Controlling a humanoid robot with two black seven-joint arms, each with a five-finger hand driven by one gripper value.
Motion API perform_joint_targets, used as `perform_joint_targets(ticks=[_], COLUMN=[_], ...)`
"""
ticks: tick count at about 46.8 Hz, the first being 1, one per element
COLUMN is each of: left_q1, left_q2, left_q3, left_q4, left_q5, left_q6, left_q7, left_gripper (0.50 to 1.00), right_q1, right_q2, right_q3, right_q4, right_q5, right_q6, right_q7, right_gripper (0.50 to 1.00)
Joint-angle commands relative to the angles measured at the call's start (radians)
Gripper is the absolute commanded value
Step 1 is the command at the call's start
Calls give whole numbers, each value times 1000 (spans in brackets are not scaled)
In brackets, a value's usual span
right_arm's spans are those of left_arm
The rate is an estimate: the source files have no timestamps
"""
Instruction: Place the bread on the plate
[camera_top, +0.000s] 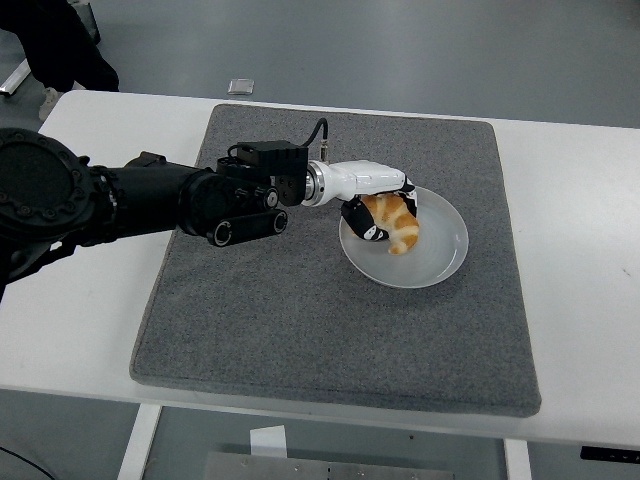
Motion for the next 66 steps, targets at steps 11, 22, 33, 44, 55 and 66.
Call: perform_joint_targets(ticks=[11, 22, 33, 44, 55, 66], left_q1=[12, 15, 21, 35, 31, 6], left_q2=[0, 0, 0, 0, 0, 0], left_q3=[11, 11, 6, -2, -80, -167], left_q4=[1, 1, 11, 9, 5, 1], left_q5=[0, 0, -2, -22, -60, -106], left_q6=[6, 15, 18, 20, 27, 15], left_q7=[0, 1, 1, 1, 1, 1], left_gripper=[500, 500, 722, 902, 996, 999], right_q1=[0, 0, 0, 0, 0, 0], right_q2=[0, 0, 0, 0, 0, 0], right_q3=[0, 0, 0, 0, 0, 0], right_q4=[0, 0, 0, 0, 0, 1], right_q5=[0, 0, 0, 0, 0, 0], right_q6=[0, 0, 0, 0, 0, 0], right_q7=[0, 0, 0, 0, 0, 0], right_gripper=[954, 952, 952, 952, 952, 952])
